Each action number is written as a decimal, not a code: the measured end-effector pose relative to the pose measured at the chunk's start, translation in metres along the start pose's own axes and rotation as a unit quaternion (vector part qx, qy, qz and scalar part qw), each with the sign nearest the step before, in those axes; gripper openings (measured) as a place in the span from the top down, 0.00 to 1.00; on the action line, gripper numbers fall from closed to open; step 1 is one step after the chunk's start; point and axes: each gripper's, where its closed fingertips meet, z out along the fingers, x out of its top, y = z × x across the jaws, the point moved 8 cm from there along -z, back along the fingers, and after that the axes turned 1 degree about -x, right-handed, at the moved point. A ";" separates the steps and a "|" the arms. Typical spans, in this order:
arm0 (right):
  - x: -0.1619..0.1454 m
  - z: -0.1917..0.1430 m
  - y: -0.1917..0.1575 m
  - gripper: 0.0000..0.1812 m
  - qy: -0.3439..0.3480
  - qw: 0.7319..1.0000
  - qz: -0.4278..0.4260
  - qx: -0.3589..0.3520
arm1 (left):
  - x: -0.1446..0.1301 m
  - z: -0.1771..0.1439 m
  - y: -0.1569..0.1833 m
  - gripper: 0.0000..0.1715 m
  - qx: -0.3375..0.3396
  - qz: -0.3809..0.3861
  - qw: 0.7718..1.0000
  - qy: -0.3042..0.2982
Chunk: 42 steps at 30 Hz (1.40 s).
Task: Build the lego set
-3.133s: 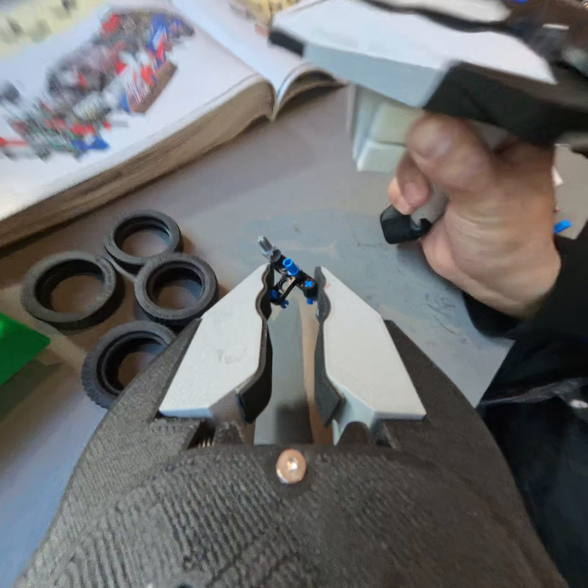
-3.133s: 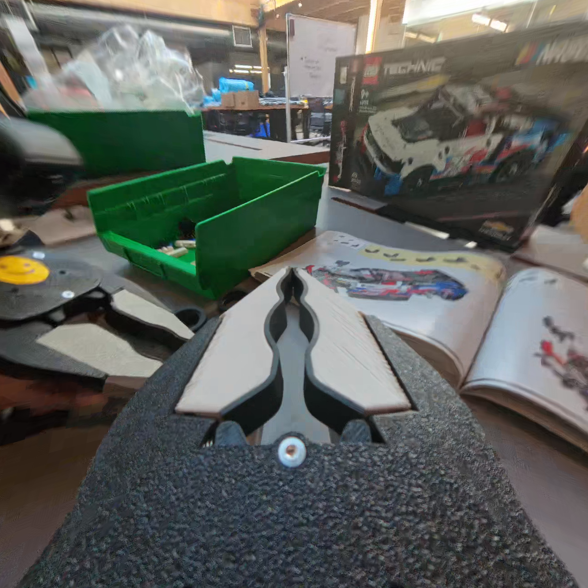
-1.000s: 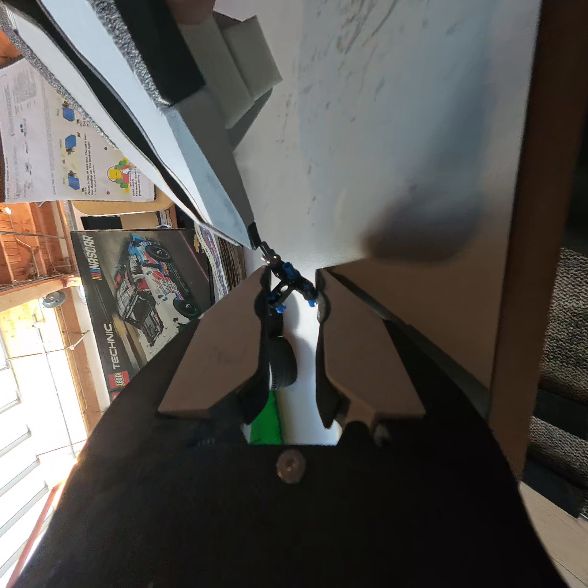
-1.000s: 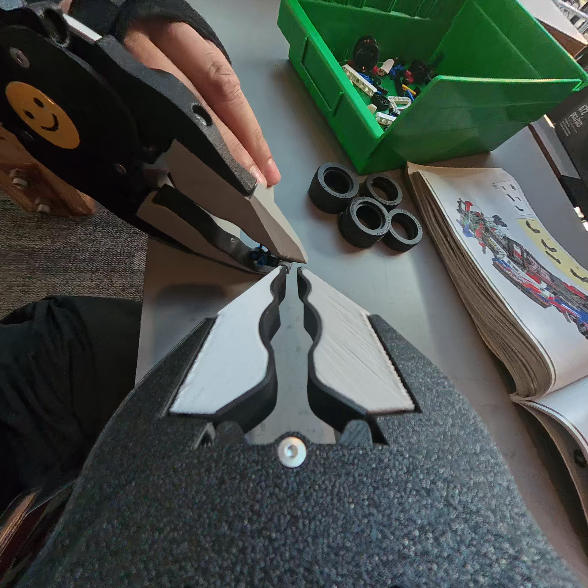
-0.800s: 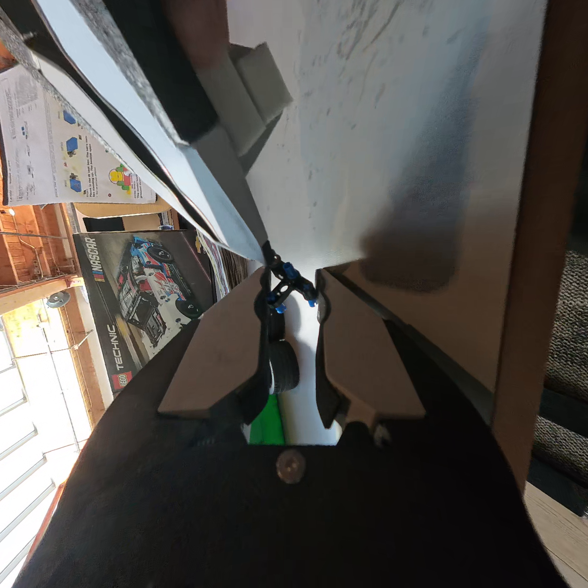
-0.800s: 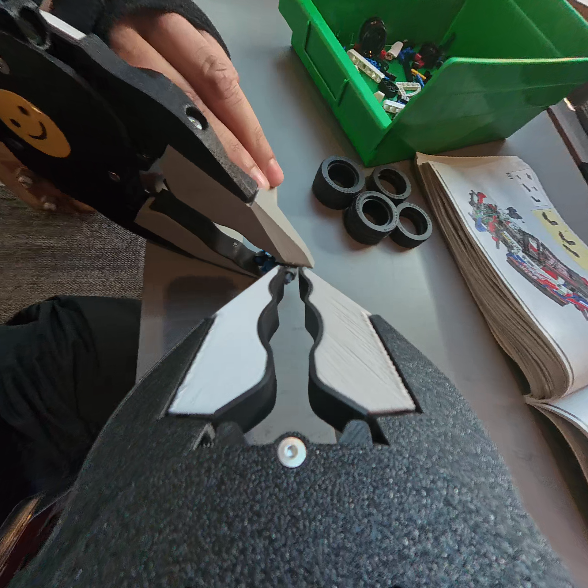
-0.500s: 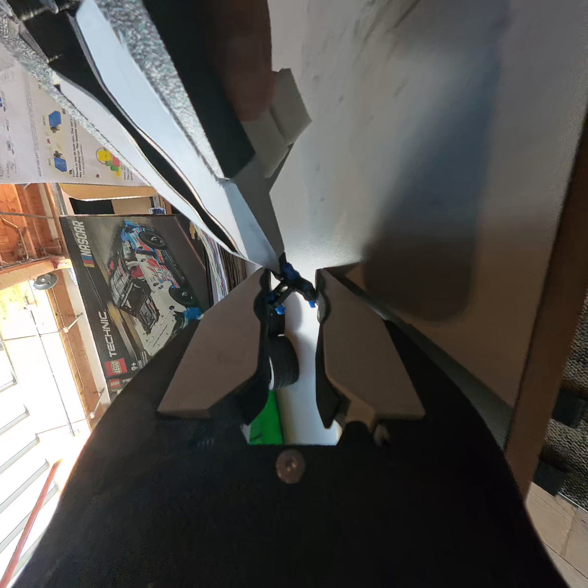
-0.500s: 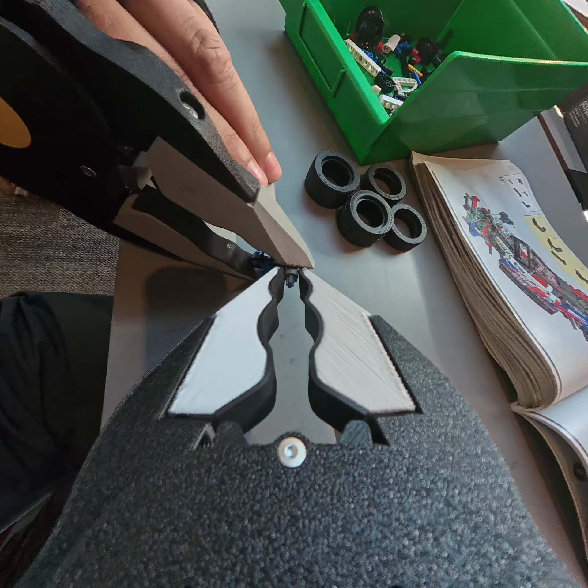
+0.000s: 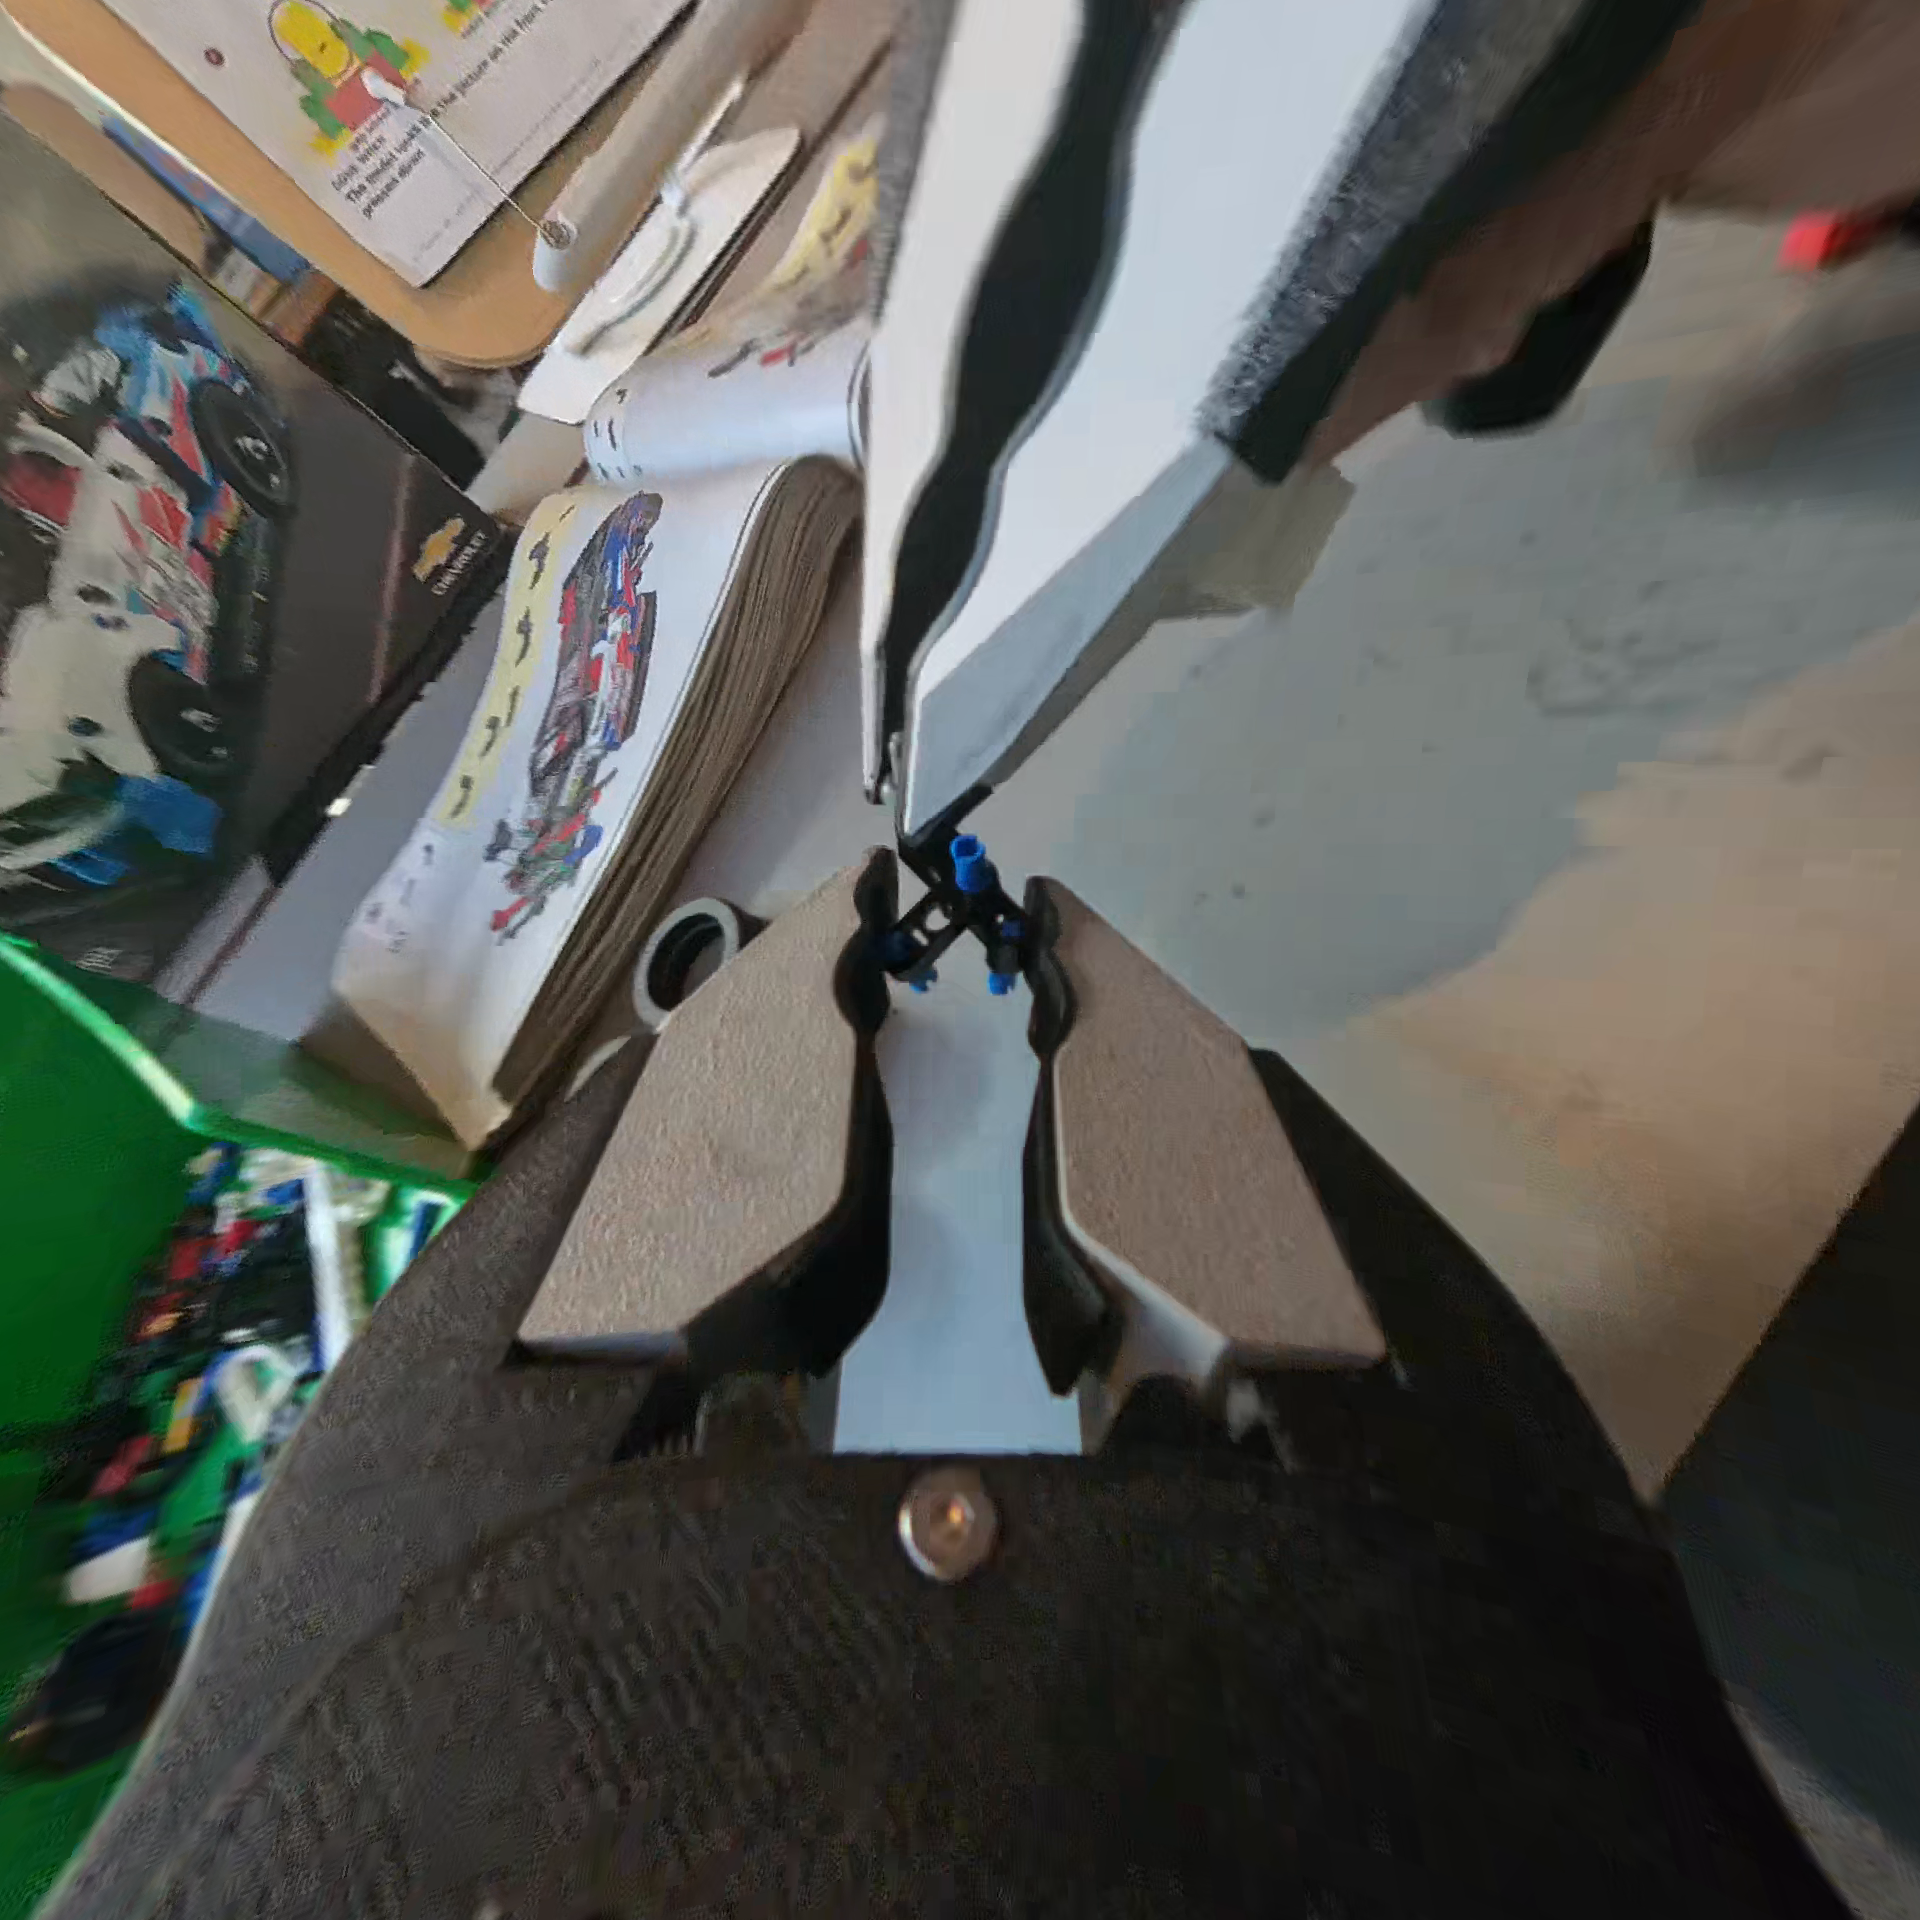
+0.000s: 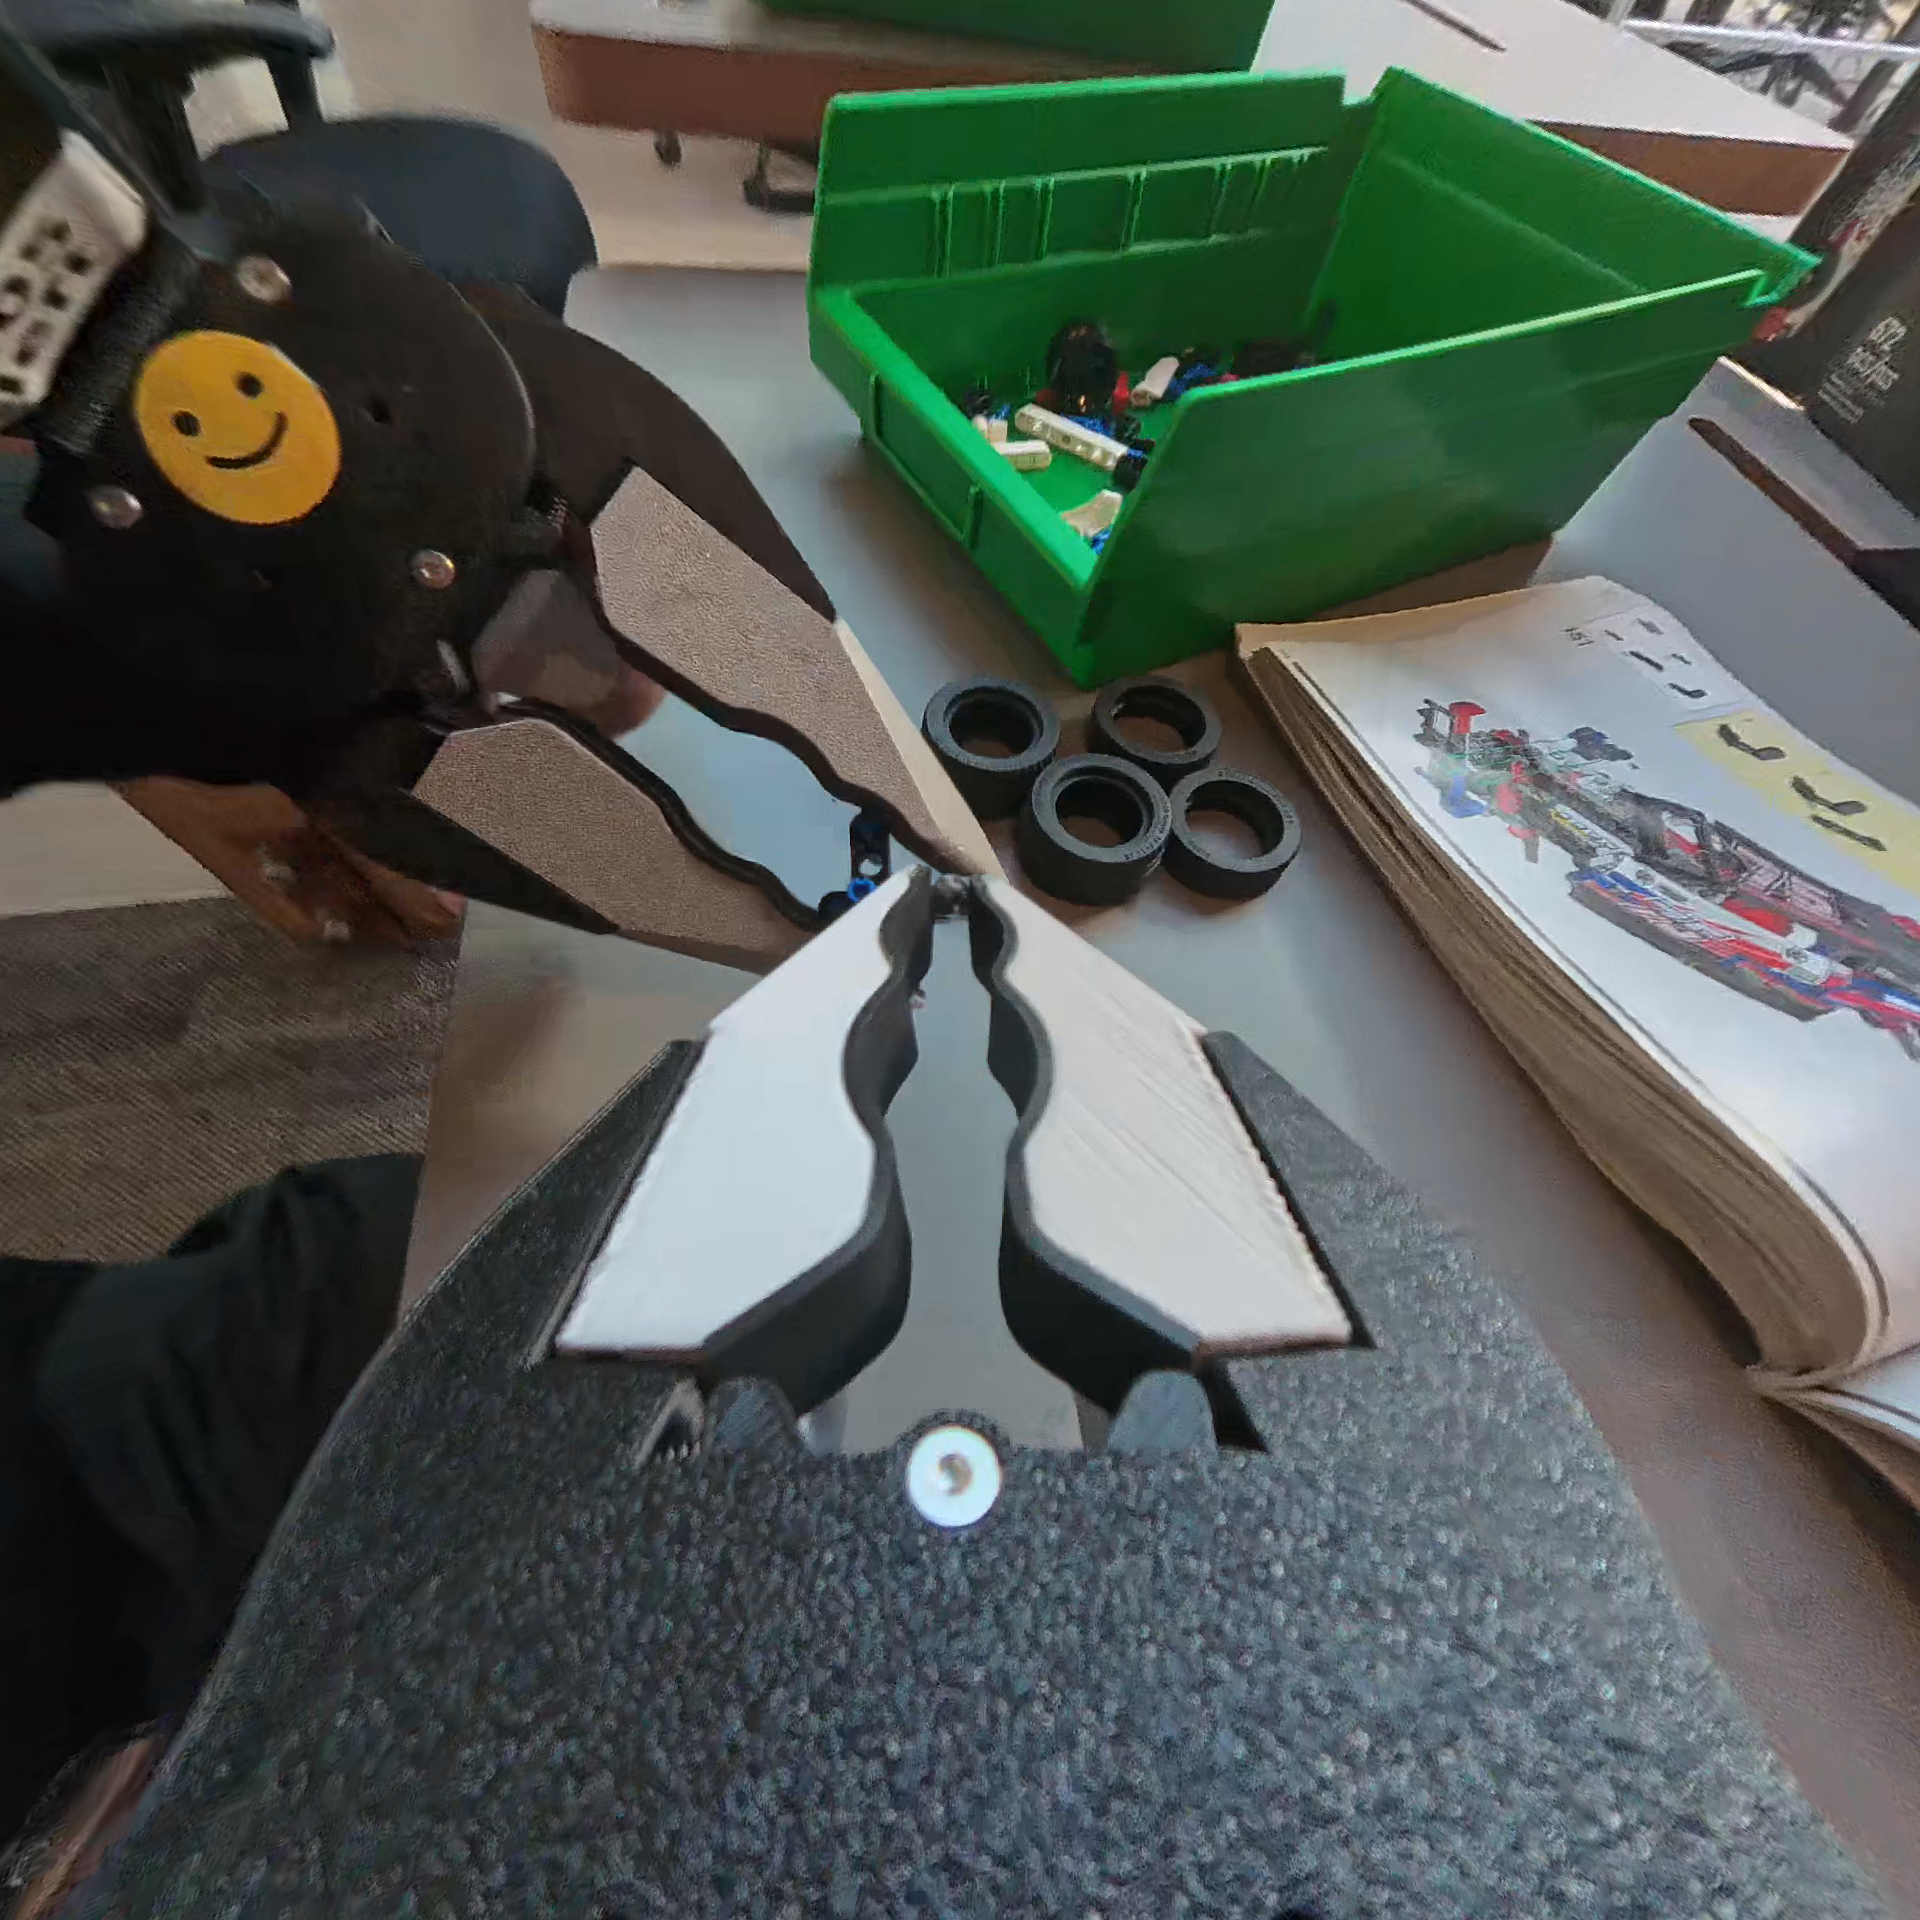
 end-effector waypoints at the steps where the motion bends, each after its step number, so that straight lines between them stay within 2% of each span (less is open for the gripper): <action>1: 0.001 -0.001 0.000 0.97 0.011 1.000 0.012 -0.001 | 0.001 -0.001 -0.002 0.86 -0.020 -0.044 0.999 0.019; 4: 0.004 -0.005 0.003 0.97 0.058 0.995 0.074 0.018 | 0.003 -0.006 -0.010 0.86 -0.102 -0.191 0.973 0.081; 7: 0.003 -0.001 0.006 0.98 0.080 0.990 0.117 0.025 | 0.000 -0.004 -0.012 0.85 -0.123 -0.246 0.957 0.090; 15: -0.001 0.009 0.012 0.98 0.164 0.959 0.226 0.048 | 0.003 -0.006 -0.016 0.86 -0.079 -0.264 0.957 0.090; 19: 0.002 0.013 0.016 0.98 0.210 0.941 0.261 0.050 | 0.008 -0.005 -0.022 0.86 -0.033 -0.233 0.969 0.076; 25: 0.004 0.020 0.022 0.99 0.258 0.916 0.294 0.084 | 0.007 -0.004 -0.031 0.86 -0.049 -0.271 0.956 0.098; 27: 0.002 0.024 0.024 0.99 0.257 0.905 0.320 0.109 | 0.004 -0.006 -0.035 0.86 -0.084 -0.307 0.942 0.109; 29: 0.002 0.026 0.024 0.97 0.238 0.911 0.316 0.116 | 0.002 -0.010 -0.039 0.85 -0.123 -0.344 0.922 0.130; 31: 0.000 0.029 0.024 0.97 0.230 0.902 0.336 0.146 | -0.001 -0.013 -0.040 0.85 -0.153 -0.373 0.905 0.137; 34: -0.003 0.029 0.028 0.97 0.235 0.887 0.364 0.159 | -0.005 -0.012 -0.043 0.85 -0.164 -0.406 0.885 0.160; 42: -0.004 0.029 0.029 0.97 0.232 0.885 0.370 0.159 | -0.006 -0.015 -0.043 0.87 -0.129 -0.385 0.902 0.148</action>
